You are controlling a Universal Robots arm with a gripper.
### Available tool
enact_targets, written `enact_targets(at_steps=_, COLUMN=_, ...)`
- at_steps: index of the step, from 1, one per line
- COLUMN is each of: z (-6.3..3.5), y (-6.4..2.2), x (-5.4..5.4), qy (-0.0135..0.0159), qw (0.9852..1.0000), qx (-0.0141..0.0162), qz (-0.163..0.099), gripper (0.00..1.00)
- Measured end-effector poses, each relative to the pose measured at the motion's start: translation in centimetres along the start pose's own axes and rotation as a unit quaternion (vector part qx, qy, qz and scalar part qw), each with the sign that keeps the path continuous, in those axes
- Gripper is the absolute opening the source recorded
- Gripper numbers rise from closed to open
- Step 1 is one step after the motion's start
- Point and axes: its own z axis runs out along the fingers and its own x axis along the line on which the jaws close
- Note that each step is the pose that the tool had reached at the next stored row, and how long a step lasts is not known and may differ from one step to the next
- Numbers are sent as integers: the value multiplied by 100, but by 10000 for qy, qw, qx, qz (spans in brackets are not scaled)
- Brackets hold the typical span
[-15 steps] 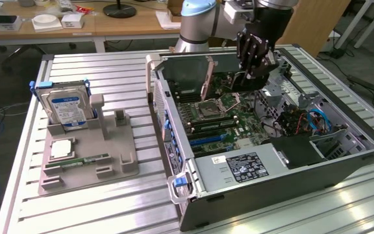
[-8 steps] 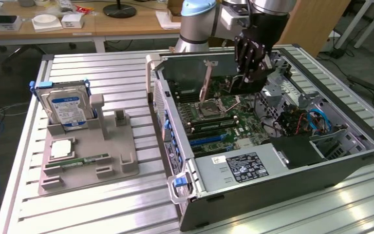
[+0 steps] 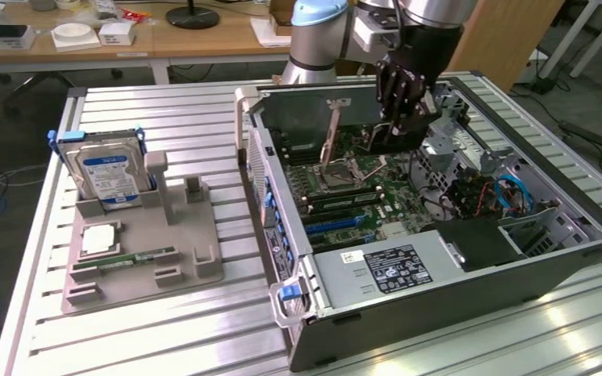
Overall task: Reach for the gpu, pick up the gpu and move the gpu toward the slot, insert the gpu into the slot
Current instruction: 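Insert the gpu into the slot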
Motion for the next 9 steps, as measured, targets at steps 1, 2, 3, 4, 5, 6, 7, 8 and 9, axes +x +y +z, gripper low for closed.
enact_targets(at_steps=1, z=4, y=17, x=0, qy=0, qw=10000, qx=0, qz=-2, gripper=26)
enact_targets(at_steps=2, z=10, y=30, x=0, qy=0, qw=10000, qx=0, qz=-4, gripper=26)
enact_targets(at_steps=3, z=13, y=44, x=0, qy=0, qw=10000, qx=0, qz=-6, gripper=26)
enact_targets(at_steps=4, z=18, y=54, x=0, qy=0, qw=10000, qx=-1, qz=-8, gripper=26)
enact_targets(at_steps=5, z=23, y=59, x=0, qy=0, qw=10000, qx=0, qz=-10, gripper=26)
enact_targets(at_steps=6, z=26, y=60, x=2, qy=1, qw=10000, qx=-1, qz=-13, gripper=26)
enact_targets(at_steps=7, z=28, y=61, x=7, qy=1, qw=10000, qx=-1, qz=-16, gripper=26)
enact_targets(at_steps=8, z=29, y=61, x=16, qy=1, qw=10000, qx=-1, qz=-18, gripper=26)
enact_targets(at_steps=9, z=31, y=61, x=29, qy=0, qw=10000, qx=-1, qz=-20, gripper=26)
